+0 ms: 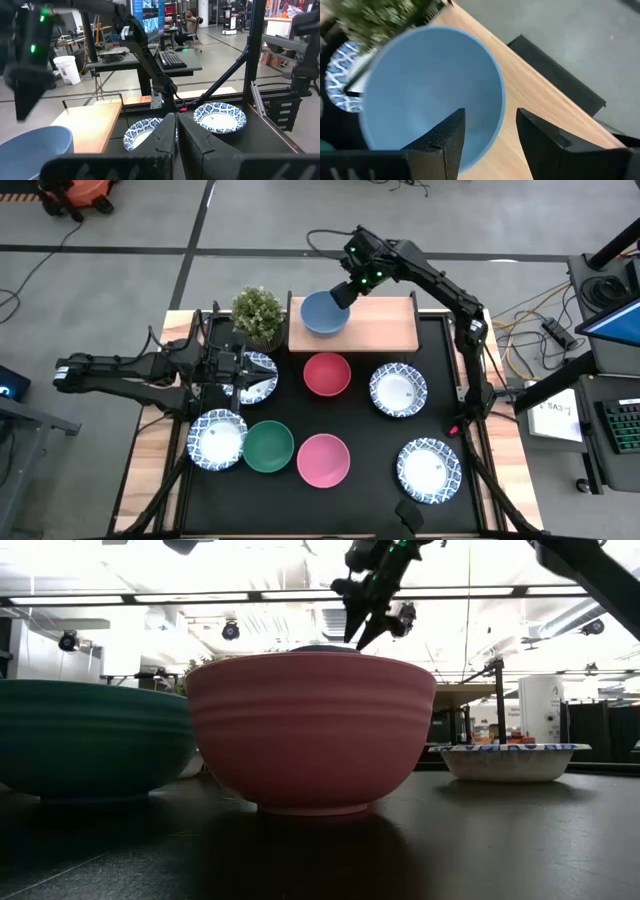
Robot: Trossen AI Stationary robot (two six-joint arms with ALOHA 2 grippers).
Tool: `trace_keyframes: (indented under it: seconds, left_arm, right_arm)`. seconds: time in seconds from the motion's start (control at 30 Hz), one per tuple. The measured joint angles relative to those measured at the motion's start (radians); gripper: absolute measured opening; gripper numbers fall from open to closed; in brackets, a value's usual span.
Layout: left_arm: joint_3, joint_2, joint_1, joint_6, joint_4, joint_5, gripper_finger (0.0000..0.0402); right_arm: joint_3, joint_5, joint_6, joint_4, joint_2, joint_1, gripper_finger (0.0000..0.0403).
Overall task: Place and stack bowls onto a shelf
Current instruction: Put the top right white patterned bowls on the shelf
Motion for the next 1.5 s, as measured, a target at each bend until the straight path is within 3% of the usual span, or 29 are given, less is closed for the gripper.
trace_keyframes:
  seconds: [0.27,0.57,0.73,1.03,1.27,1.5]
  left_arm:
    - [0.0,0.002,0.0,-0.062,-0.058,0.0,0.0]
    - [0.0,0.034,0.0,-0.09,-0.059,0.0,0.0]
    - [0.0,0.057,0.0,-0.12,-0.047,0.0,0.0]
    - [0.0,0.074,0.0,-0.137,-0.036,0.0,0.0]
    - [0.0,0.073,0.0,-0.137,-0.036,0.0,0.0]
    - [0.0,0.074,0.0,-0.137,-0.036,0.0,0.0]
  right_arm:
    - [-0.001,-0.008,-0.052,-0.125,-0.153,0.095,0.0148]
    - [-0.088,0.019,0.026,-0.265,-0.258,0.36,0.0146]
    - [-0.31,0.027,0.083,-0.219,-0.331,0.491,0.0146]
    - [-0.857,0.035,0.093,0.209,-0.554,0.646,0.0146]
    - [-1.235,0.165,0.093,0.503,-0.694,0.755,0.0146]
    - [-1.452,0.284,0.196,0.607,-0.687,0.833,0.0146]
